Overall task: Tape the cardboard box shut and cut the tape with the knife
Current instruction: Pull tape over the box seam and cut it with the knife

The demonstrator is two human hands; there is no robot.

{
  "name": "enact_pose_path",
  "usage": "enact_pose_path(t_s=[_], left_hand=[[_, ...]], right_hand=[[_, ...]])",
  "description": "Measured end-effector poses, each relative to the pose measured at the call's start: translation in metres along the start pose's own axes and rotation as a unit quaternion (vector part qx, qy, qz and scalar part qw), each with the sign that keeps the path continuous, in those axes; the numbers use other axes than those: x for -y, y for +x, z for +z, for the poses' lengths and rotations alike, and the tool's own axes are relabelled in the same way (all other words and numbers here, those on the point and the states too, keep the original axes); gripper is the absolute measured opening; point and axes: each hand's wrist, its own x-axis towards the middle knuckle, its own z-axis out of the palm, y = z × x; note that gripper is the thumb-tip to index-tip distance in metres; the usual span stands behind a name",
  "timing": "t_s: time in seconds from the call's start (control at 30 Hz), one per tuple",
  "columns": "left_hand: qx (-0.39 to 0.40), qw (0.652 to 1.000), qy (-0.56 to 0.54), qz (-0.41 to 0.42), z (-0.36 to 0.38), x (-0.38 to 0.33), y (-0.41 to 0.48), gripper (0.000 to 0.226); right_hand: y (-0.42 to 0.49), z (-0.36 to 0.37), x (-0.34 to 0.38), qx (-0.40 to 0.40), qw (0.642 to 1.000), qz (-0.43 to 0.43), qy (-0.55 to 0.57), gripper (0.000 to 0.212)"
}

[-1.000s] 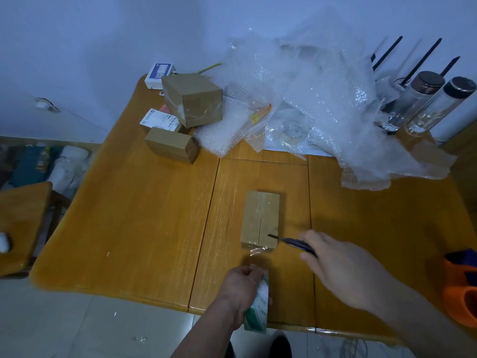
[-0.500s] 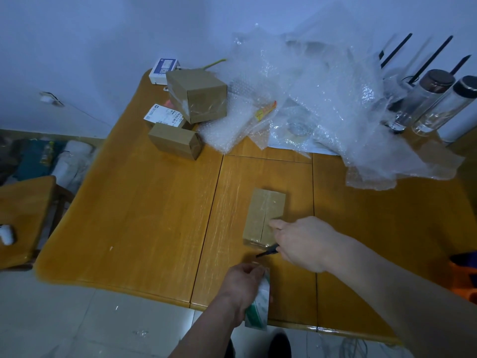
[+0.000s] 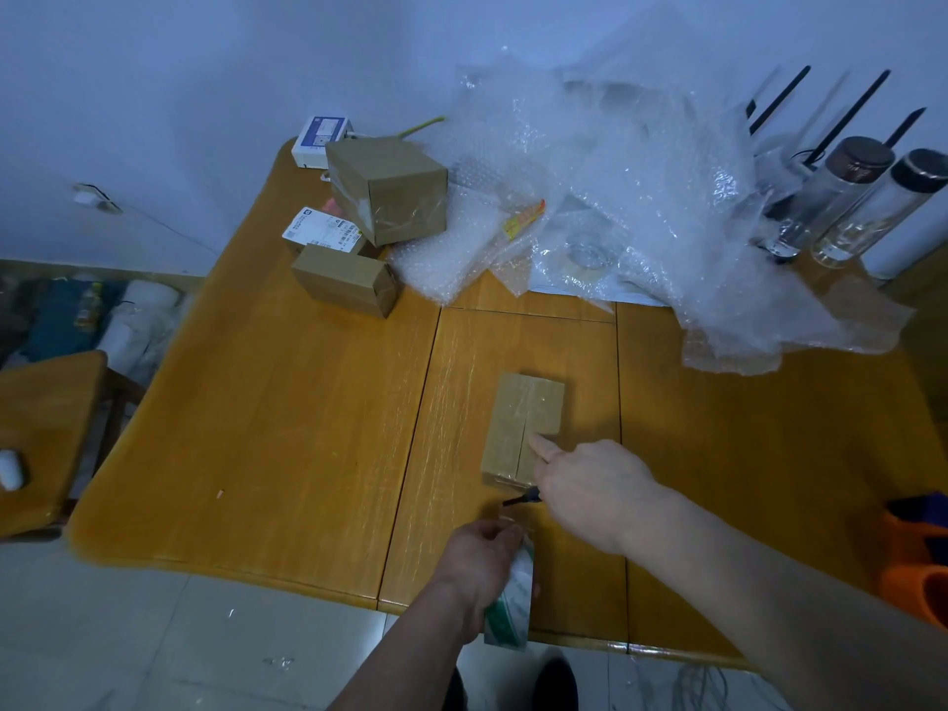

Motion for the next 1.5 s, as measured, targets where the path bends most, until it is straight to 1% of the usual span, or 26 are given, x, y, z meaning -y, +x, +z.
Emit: enact_pose_path(t_s=[0.2,0.5,0.73,0.87,0.93,1.0,1.1,1.2,1.27,1.37,1.43,1.5], left_hand=[[0.007,1.000,-0.011,0.001,0.000,0.000,0.002,0.026],[0.008,1.000,-0.008,0.002,-0.002,-0.004,-0.001,0.025],[0.014,1.000,0.012,-0.015,-0.004,0.004,-0.005,0.028],[0.019,1.000,0.012,-0.006,-0.009,0.005,-0.015,0.025],[0.020,1.000,0.014,0.011,-0.014,0.003,-0.024,0.023],[0.009,1.000,0.017,0.024,-0.022,0.002,-0.032,0.023],[-0.009,0.999,-0.006,0.030,-0.035,0.004,-0.038,0.023],[-0.030,0.999,-0.002,0.029,-0.039,0.013,-0.040,0.022],[-0.045,0.999,0.004,0.025,-0.038,0.019,-0.040,0.023],[-0.072,0.997,0.014,0.022,-0.033,0.027,-0.038,0.023],[-0.086,0.996,0.014,0.021,-0.029,0.030,-0.039,0.022],[-0.091,0.995,0.022,0.027,-0.025,0.033,-0.039,0.023]], right_hand=[[-0.001,-0.004,0.007,0.011,1.000,0.012,-0.004,0.046],[0.001,-0.008,0.018,0.012,0.999,0.007,-0.047,0.052],[-0.003,-0.003,0.011,0.041,0.995,0.000,-0.087,0.042],[-0.003,0.008,-0.004,0.037,0.997,-0.001,-0.070,0.037],[-0.001,0.015,-0.018,0.016,0.999,-0.010,-0.043,0.034],[-0.001,0.021,-0.030,-0.022,0.999,-0.040,0.004,0.024],[-0.005,0.029,-0.044,-0.071,0.990,-0.095,0.076,0.029],[-0.011,0.035,-0.051,-0.095,0.981,-0.098,0.138,0.028],[-0.013,0.037,-0.050,-0.123,0.963,-0.068,0.231,0.025],[-0.008,0.042,-0.032,-0.170,0.914,0.023,0.368,0.024],[0.004,0.049,-0.016,-0.204,0.887,0.092,0.403,0.028],[0.016,0.054,-0.004,-0.219,0.881,0.137,0.396,0.034]])
